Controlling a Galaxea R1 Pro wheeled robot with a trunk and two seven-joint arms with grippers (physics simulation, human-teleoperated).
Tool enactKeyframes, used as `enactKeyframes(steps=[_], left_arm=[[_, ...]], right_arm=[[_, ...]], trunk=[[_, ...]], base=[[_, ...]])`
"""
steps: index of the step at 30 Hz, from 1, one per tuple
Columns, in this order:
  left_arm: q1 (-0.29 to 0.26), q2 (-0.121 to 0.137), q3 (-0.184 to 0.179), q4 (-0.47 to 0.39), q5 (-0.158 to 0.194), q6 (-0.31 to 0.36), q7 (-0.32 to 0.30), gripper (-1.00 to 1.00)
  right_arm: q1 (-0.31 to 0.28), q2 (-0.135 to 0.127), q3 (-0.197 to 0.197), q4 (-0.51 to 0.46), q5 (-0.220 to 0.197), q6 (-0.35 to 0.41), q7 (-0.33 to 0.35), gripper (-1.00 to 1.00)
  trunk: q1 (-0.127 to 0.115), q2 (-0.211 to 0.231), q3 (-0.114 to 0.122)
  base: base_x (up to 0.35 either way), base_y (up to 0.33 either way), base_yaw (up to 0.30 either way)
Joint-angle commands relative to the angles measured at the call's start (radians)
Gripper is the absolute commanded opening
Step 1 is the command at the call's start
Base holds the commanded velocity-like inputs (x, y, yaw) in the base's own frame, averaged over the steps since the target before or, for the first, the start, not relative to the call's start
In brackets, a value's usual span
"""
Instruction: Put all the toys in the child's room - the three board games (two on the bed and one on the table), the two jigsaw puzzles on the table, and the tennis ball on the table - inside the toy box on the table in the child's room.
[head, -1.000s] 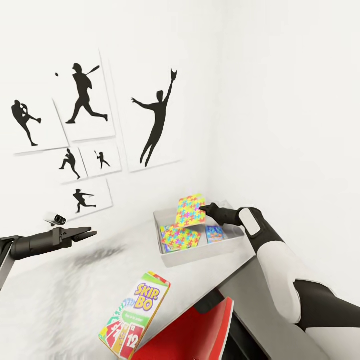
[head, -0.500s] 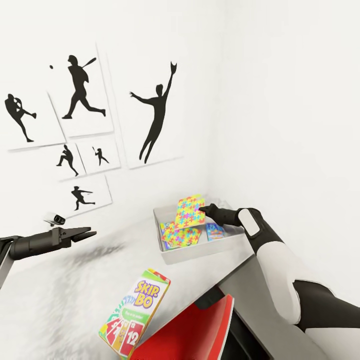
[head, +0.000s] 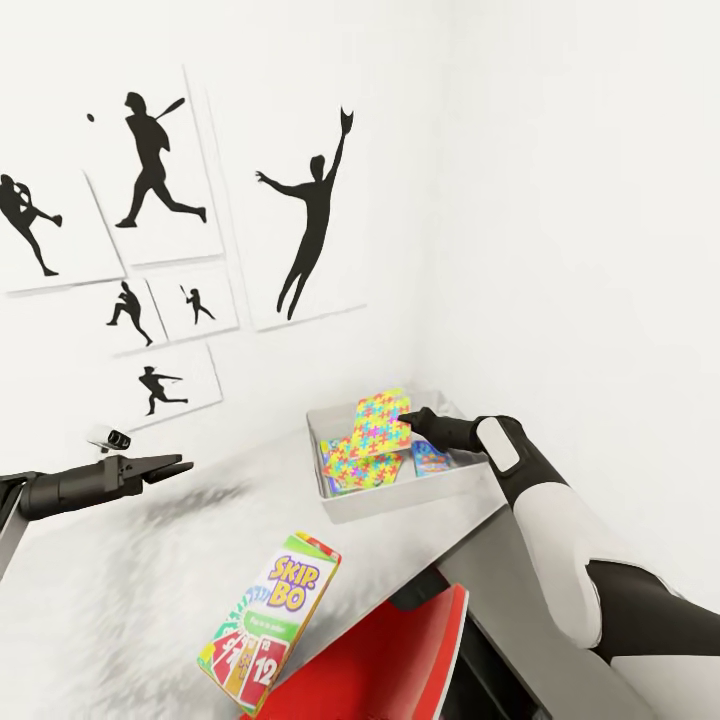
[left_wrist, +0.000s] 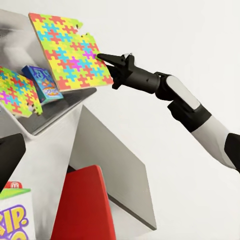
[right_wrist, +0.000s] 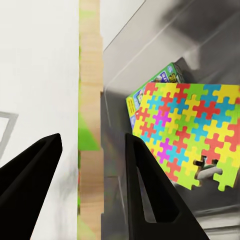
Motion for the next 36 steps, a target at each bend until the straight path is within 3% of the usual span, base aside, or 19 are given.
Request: enactKeyframes(steps=[1, 25, 36], left_arm=[[-0.001, 0.0, 0.0, 0.0, 0.0, 0.009, -0.004, 1.0], [-0.001, 0.0, 0.001, 0.0, 0.0, 0.008, -0.004, 1.0], [-0.001, 0.003, 0.001, 0.0, 0.0, 0.008, -0.004, 1.0]], right_arm=[[-0.001, 0.001, -0.008, -0.001, 0.005, 0.007, 0.004, -1.0], [-0.002, 0.003, -0.007, -0.009, 0.006, 0.004, 0.005, -1.0], [0.0, 0.003, -0.004, -0.009, 0.001, -0.035, 0.007, -1.0]], trunk=[[0.001, -0.002, -0.004], [0.001, -0.002, -0.043], [0.001, -0.002, -0.045]], base=[[0.0, 0.0, 0.0], [0.0, 0.0, 0.0], [0.0, 0.0, 0.0]])
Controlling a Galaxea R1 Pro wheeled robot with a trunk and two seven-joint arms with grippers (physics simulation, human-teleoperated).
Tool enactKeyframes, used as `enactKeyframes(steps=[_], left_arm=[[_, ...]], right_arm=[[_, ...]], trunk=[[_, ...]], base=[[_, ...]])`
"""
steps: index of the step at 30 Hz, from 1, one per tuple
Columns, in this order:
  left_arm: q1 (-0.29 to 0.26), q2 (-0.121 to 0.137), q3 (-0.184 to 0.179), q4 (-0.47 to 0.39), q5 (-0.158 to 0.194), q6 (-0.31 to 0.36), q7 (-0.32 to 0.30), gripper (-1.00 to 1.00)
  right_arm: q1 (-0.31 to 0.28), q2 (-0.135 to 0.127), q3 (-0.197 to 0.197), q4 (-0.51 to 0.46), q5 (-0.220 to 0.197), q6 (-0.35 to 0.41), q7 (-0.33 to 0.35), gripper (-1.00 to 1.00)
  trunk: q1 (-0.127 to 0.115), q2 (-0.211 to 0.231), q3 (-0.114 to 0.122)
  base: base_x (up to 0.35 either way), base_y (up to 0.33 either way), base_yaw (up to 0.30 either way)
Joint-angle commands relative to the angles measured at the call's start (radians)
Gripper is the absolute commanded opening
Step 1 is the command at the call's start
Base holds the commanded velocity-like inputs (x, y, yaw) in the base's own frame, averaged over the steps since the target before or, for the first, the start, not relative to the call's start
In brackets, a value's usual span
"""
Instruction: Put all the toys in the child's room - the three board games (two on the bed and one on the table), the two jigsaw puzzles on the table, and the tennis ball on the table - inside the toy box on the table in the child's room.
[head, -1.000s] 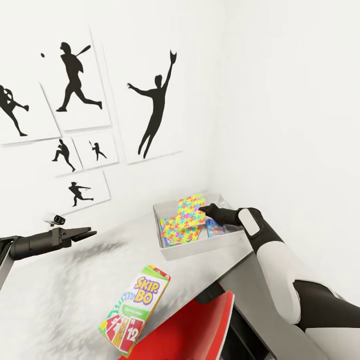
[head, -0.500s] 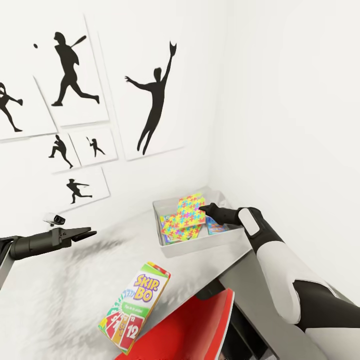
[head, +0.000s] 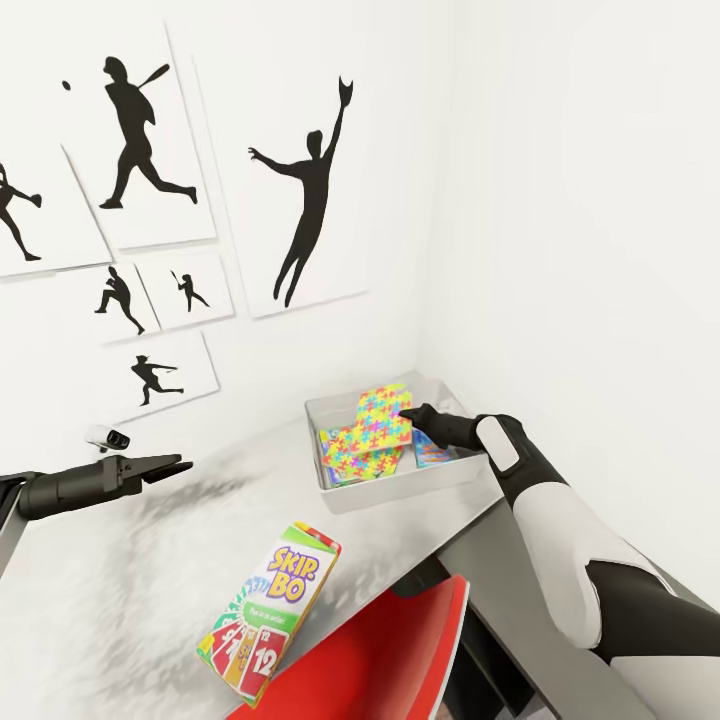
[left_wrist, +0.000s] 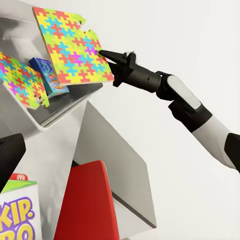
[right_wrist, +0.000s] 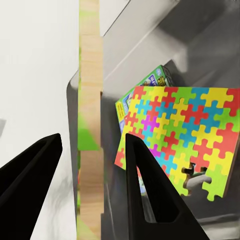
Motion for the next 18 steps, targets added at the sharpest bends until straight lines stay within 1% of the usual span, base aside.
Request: enactKeyframes(steps=[1, 7, 8, 13, 18], left_arm=[[-0.001, 0.001, 0.0, 0.0, 0.0, 0.011, -0.004, 1.0], [-0.001, 0.001, 0.001, 0.0, 0.0, 0.011, -0.004, 1.0], [-0.001, 0.001, 0.001, 0.0, 0.0, 0.011, -0.004, 1.0], [-0.001, 0.001, 0.001, 0.0, 0.0, 0.011, -0.004, 1.0], [-0.001, 0.001, 0.001, 0.0, 0.0, 0.011, -0.004, 1.0]], right_arm=[[-0.001, 0.001, -0.008, 0.0, 0.004, 0.006, 0.003, -1.0], [-0.001, 0.003, -0.007, 0.0, 0.004, 0.006, 0.003, -1.0], [-0.001, 0.004, -0.007, 0.0, 0.004, 0.006, 0.003, 1.0], [-0.001, 0.011, -0.008, 0.0, 0.006, 0.006, 0.003, 1.0], [-0.001, 0.012, -0.008, 0.0, 0.007, 0.006, 0.004, 1.0]], trunk=[[0.001, -0.002, -0.002], [0.001, -0.002, -0.002], [0.001, -0.002, -0.002], [0.001, -0.002, -0.002], [0.001, -0.002, -0.002]], base=[[0.0, 0.0, 0.0], [0.0, 0.0, 0.0], [0.0, 0.0, 0.0], [0.0, 0.0, 0.0], [0.0, 0.0, 0.0]])
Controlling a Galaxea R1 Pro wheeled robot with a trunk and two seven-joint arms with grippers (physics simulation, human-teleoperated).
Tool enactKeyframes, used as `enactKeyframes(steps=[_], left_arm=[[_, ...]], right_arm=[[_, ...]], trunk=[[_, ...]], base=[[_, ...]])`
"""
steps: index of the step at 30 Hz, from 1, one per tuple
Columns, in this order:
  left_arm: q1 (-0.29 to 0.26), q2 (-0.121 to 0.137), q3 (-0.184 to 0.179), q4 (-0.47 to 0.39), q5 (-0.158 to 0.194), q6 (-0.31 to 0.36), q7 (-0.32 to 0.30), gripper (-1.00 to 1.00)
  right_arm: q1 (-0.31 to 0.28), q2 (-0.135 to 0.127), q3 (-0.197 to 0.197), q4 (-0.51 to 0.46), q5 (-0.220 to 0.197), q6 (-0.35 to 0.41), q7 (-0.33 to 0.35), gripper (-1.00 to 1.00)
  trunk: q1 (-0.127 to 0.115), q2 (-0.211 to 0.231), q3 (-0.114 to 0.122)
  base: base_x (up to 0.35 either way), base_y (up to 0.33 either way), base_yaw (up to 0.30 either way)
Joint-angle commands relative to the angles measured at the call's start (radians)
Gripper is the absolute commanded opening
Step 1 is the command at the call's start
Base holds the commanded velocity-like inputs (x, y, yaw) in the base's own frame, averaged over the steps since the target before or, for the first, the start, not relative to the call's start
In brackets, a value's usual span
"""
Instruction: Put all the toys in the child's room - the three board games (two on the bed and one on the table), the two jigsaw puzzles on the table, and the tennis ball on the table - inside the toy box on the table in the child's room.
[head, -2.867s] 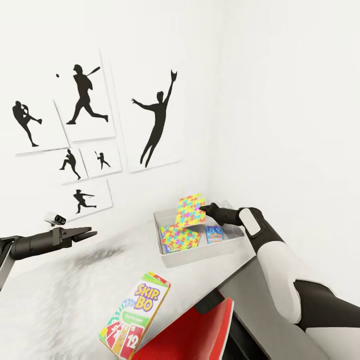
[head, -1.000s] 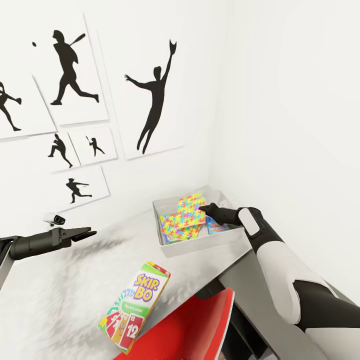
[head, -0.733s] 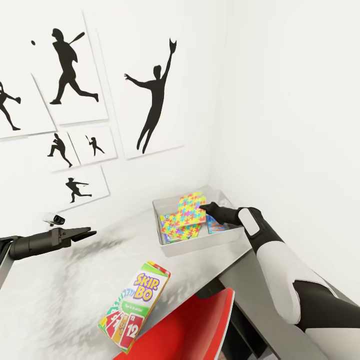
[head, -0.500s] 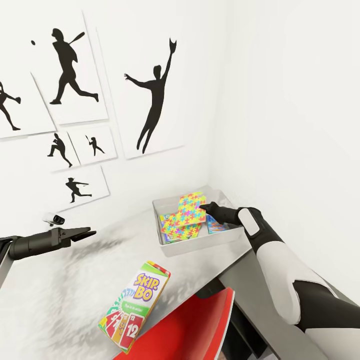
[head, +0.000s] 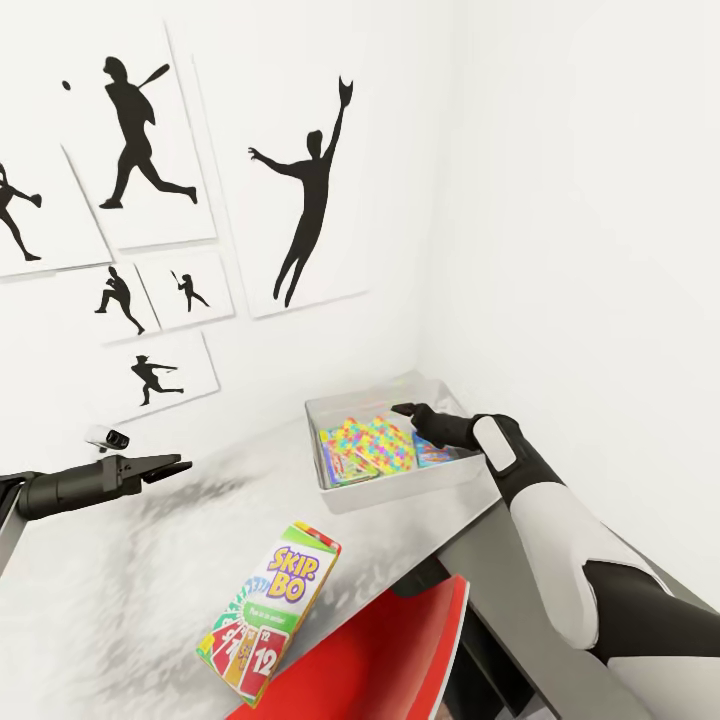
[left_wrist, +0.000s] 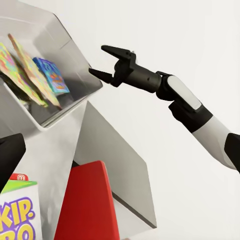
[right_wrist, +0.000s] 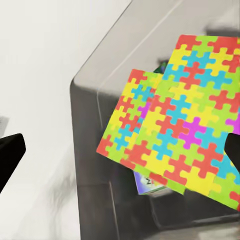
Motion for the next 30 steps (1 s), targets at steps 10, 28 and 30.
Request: enactKeyframes(steps=[10, 28, 30], left_arm=[[-0.001, -0.001, 0.0, 0.0, 0.0, 0.011, -0.004, 1.0], [-0.001, 0.0, 0.0, 0.0, 0.0, 0.01, -0.004, 1.0], [-0.001, 0.0, 0.0, 0.0, 0.0, 0.01, -0.004, 1.0]], right_arm=[[-0.001, 0.0, -0.008, -0.004, 0.006, 0.007, 0.041, 1.0], [0.004, 0.0, -0.008, -0.005, 0.007, 0.005, 0.083, 1.0], [0.004, 0.0, -0.009, -0.005, 0.007, 0.004, 0.097, 1.0]], trunk=[[0.001, -0.002, -0.002], [0.001, -0.002, 0.011], [0.001, -0.002, 0.014]], base=[[0.0, 0.0, 0.0], [-0.011, 0.0, 0.0], [-0.071, 0.0, 0.0]])
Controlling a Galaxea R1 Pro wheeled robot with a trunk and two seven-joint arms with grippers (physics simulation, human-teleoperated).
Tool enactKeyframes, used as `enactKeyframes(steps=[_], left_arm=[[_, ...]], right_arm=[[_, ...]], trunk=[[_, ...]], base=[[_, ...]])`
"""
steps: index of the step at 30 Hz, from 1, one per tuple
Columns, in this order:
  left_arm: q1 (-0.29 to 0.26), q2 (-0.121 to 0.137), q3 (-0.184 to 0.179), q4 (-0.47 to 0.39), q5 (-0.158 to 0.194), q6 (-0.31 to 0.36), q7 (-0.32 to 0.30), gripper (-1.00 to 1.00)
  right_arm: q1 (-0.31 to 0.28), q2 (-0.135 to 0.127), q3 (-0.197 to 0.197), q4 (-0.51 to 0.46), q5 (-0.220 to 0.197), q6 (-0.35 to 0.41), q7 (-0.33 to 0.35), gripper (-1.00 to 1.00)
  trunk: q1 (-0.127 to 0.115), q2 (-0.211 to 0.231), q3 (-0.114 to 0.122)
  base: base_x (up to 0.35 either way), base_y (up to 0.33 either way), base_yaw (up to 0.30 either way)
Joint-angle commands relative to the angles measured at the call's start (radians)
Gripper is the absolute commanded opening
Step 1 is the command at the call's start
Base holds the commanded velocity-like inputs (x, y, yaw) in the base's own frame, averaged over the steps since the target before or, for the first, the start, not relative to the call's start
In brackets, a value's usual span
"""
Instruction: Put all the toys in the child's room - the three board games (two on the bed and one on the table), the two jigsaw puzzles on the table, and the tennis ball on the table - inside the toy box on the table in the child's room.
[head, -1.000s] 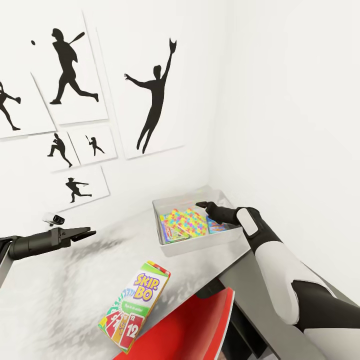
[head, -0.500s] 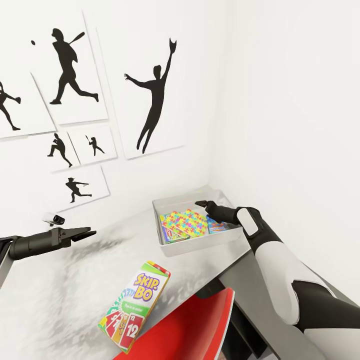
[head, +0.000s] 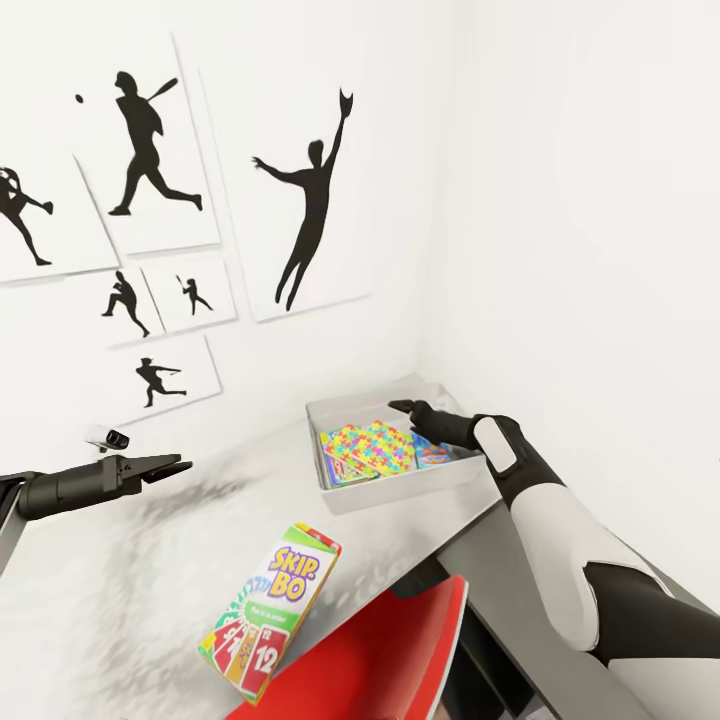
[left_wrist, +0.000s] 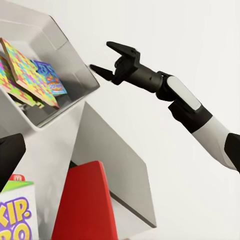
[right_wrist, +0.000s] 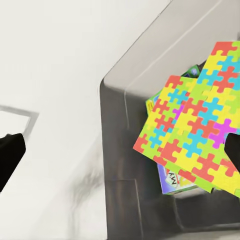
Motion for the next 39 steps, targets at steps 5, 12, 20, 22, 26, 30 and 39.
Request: enactKeyframes(steps=[5, 12, 20, 22, 26, 30, 39], left_arm=[[-0.001, 0.001, 0.0, 0.0, 0.0, 0.01, -0.004, 1.0], [-0.001, 0.002, 0.0, 0.0, -0.001, 0.01, -0.004, 1.0], [-0.001, 0.005, 0.001, 0.0, -0.001, 0.01, -0.004, 1.0], [-0.001, 0.005, 0.0, 0.0, -0.001, 0.01, -0.004, 1.0], [-0.001, 0.006, 0.001, 0.0, -0.001, 0.01, -0.004, 1.0], [-0.001, 0.007, 0.001, 0.0, -0.001, 0.01, -0.004, 1.0], [-0.001, 0.007, 0.001, 0.0, -0.001, 0.01, -0.004, 1.0]], right_arm=[[0.001, -0.002, -0.009, 0.0, 0.004, 0.007, 0.017, 1.0], [0.003, -0.008, -0.009, 0.0, 0.003, 0.007, 0.02, 1.0], [0.018, -0.019, -0.01, -0.089, 0.004, 0.008, 0.148, 1.0], [0.063, -0.029, -0.011, -0.143, 0.005, 0.009, 0.204, 1.0], [0.148, -0.057, -0.014, -0.254, 0.001, 0.013, 0.278, 1.0], [0.242, -0.086, -0.017, -0.33, -0.006, 0.013, 0.37, 1.0], [0.43, -0.12, -0.02, -0.424, -0.006, -0.039, 0.666, 1.0]], trunk=[[0.001, -0.002, 0.002], [0.001, -0.002, 0.003], [0.001, -0.002, 0.013], [0.001, -0.002, 0.016], [0.001, -0.002, 0.022], [0.001, -0.002, 0.028], [0.001, -0.002, 0.042]], base=[[-0.022, 0.0, 0.0], [-0.005, 0.0, 0.0], [-0.09, 0.0, 0.0], [-0.039, 0.0, 0.0], [-0.013, 0.0, 0.0], [-0.003, 0.0, 0.0], [-0.007, 0.0, -0.003]])
